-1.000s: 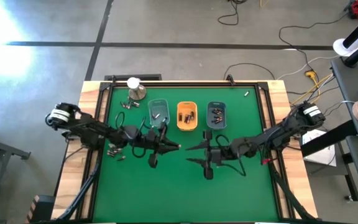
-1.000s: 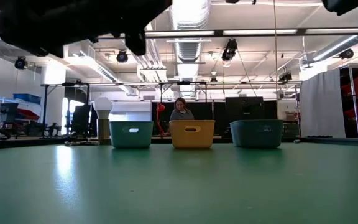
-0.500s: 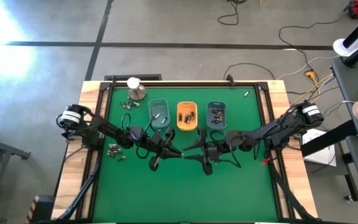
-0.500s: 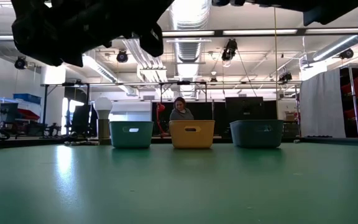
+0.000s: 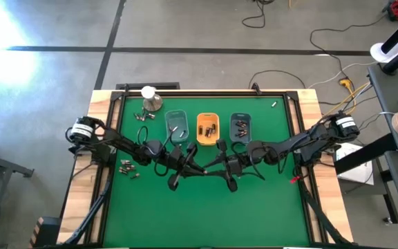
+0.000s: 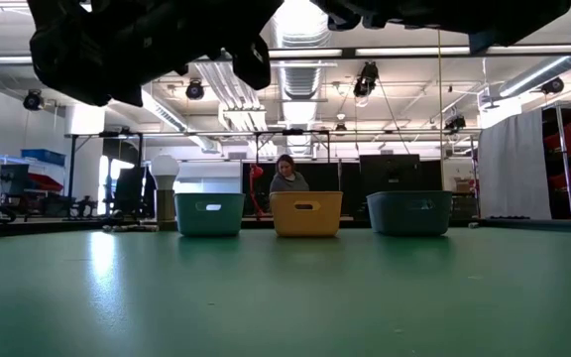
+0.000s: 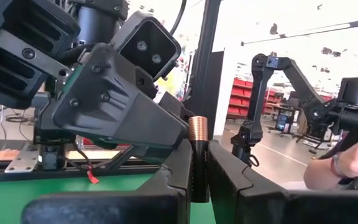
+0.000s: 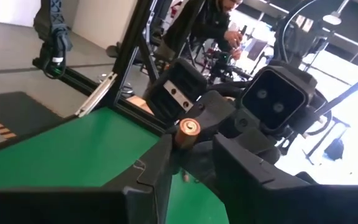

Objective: Sort batteries
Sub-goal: Put the small black battery into the blue bin

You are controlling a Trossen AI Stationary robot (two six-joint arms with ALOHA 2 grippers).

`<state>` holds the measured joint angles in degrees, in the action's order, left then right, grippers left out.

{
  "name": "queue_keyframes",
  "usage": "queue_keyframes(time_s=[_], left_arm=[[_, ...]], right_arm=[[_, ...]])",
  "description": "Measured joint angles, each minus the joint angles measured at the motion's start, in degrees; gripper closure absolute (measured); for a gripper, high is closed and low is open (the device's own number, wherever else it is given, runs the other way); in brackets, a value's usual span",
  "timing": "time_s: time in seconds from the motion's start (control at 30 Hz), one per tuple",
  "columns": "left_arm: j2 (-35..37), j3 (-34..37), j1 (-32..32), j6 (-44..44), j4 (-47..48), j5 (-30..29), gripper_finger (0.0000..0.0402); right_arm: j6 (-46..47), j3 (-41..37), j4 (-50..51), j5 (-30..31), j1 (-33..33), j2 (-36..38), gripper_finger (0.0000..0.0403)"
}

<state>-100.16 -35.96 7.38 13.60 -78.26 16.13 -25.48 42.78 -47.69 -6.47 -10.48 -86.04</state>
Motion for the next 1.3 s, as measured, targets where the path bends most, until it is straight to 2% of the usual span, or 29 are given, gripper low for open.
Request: queue_keyframes(time_s=[0.37, 0.7, 0.8, 0.93, 1.3], left_arm=[[0.0, 0.1, -0.5, 0.2, -0.1, -1.0, 0.0388], [0.1, 0.1, -0.7, 0.2, 0.3, -1.5, 0.0388], [0.1, 0.1, -0.7, 0.2, 0.9, -1.6, 0.0388], [0.1, 0.1, -0.8, 0.2, 2.6, -1.7, 0.0388], [0.1, -0.7, -0.7, 0.9, 2.9, -0.6, 0.0388]], right_arm=[[0.4, 0.0, -0.1, -0.2, 0.0, 0.0, 0.0329], [0.0, 0.0, -0.5, 0.0, 0.0, 0.0, 0.0305], [0.7, 0.0, -0.5, -3.1, 0.1, 0.0, 0.0304], [2.7, 0.0, -0.8, -5.5, 0.1, 0.0, 0.0315], [3.1, 0.0, -0.7, -5.5, 0.1, 0.0, 0.0356]])
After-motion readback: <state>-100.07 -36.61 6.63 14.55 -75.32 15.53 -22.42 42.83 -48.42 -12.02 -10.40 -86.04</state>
